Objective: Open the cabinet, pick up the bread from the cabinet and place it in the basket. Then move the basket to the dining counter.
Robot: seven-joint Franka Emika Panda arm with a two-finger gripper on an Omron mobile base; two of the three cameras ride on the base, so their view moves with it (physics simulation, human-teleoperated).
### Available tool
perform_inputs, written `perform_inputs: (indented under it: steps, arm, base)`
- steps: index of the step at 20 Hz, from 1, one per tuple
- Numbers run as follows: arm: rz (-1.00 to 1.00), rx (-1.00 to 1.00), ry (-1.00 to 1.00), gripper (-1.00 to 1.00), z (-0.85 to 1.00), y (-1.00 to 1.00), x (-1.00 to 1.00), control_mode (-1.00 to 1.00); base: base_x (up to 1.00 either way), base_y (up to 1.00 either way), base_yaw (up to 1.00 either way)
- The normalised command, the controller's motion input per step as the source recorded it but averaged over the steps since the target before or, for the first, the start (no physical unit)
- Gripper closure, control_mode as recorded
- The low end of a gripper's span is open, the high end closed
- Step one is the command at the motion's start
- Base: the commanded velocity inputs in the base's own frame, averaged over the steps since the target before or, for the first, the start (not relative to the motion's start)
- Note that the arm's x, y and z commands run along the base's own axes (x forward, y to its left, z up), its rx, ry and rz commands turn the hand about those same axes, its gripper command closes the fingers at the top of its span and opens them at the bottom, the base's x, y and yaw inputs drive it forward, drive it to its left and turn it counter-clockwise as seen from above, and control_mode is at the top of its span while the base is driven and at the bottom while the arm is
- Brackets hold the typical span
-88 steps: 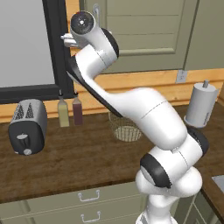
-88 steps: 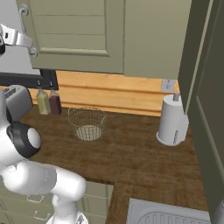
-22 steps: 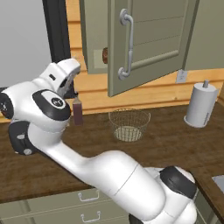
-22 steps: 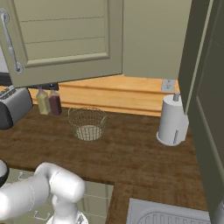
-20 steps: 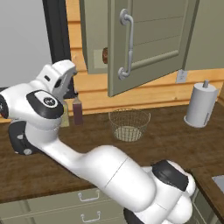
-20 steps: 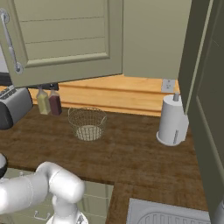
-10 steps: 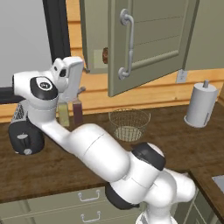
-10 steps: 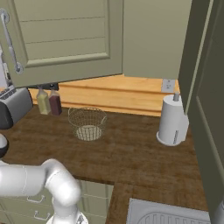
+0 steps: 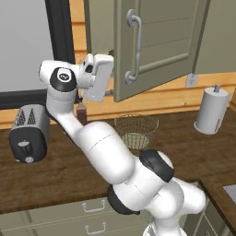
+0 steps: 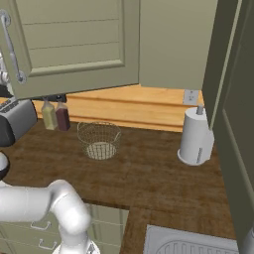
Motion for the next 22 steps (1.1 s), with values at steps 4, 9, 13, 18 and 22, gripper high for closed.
perform_inputs:
  steps: [4,9,13,18,22]
  arm:
    - [-0.14,0.12,-0.07,-1.00,0.00,-1.00,-0.99,-1.00]
    - [-0.07,0.10,-0.17,-1.00,0.00,-0.89,-1.00,-1.00]
    - [-0.05,0.06,-0.22,-1.00,0.00,-0.93,-1.00,-1.00]
    - [-0.01,0.02,-0.22,-1.00,0.00,-1.00,-0.99,-1.00]
    - [0.00,0.00,-0.25,-1.00,0.07,-1.00,-0.60,-1.00]
  base:
    - [0.00,0.00,0.00]
    - [0.00,0.00,0.00]
    - [0.00,0.00,0.00]
    - [0.00,0.00,0.00]
    - [0.00,0.00,0.00]
